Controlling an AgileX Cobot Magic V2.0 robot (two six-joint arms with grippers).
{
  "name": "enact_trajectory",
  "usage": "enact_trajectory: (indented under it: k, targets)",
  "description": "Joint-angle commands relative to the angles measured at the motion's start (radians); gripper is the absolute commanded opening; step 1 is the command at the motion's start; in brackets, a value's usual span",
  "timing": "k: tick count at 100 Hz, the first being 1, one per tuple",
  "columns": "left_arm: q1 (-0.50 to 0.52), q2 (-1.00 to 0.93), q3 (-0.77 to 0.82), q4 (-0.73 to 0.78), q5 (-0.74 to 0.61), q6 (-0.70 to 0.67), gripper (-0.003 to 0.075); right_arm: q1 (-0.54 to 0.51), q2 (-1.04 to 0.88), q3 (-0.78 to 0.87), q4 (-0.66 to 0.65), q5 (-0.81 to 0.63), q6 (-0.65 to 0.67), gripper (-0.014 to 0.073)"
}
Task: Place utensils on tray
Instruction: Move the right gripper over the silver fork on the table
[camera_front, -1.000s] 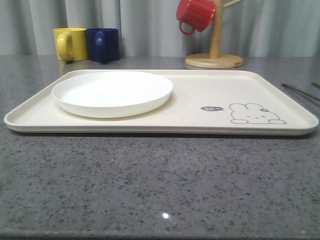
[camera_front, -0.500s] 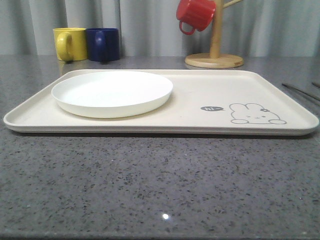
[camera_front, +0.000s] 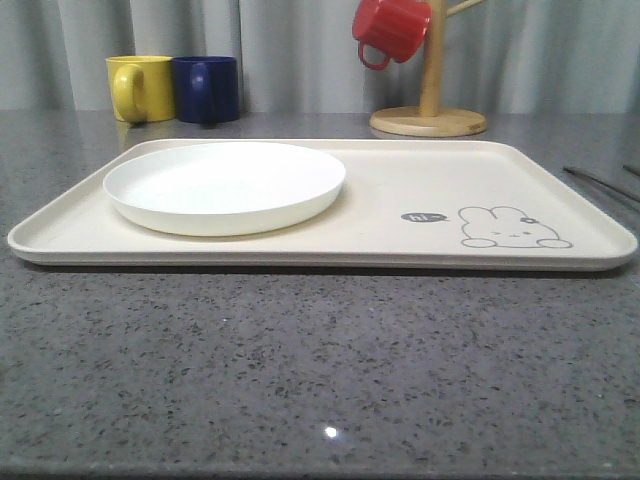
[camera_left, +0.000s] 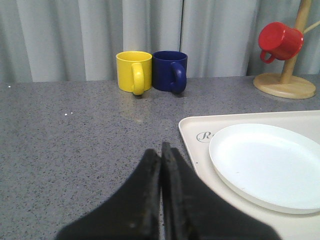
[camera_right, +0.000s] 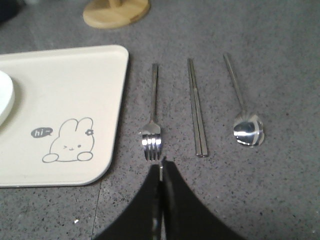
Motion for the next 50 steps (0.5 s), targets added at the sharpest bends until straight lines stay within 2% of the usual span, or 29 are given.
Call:
enact_trajectory:
  k: [1, 24, 29, 34, 50]
  targets:
    - [0.003, 0.005, -0.026, -0.005, -0.084, -0.012, -0.0018, -0.005, 0.122, -0.099, 0.0, -0.012, -0.003, -0.0068]
    - [0.003, 0.005, -0.026, -0.005, -0.084, -0.012, -0.0018, -0.005, 0.306, -0.135, 0.0, -0.015, -0.003, -0.0062]
    - [0.003, 0.005, -0.026, -0.005, -0.084, -0.012, -0.0018, -0.005, 0.331, -0.135, 0.005, -0.009, -0.003, -0.0038]
    - [0.003, 0.005, -0.026, -0.005, -0.084, -0.012, -0.0018, -0.005, 0.347, -0.135, 0.007, 0.001, -0.003, 0.0016]
    - [0.003, 0.005, -0.026, -0.005, -0.084, -0.012, -0.0018, -0.005, 0.373, -0.135, 0.012, 0.045, -0.003, 0.0288]
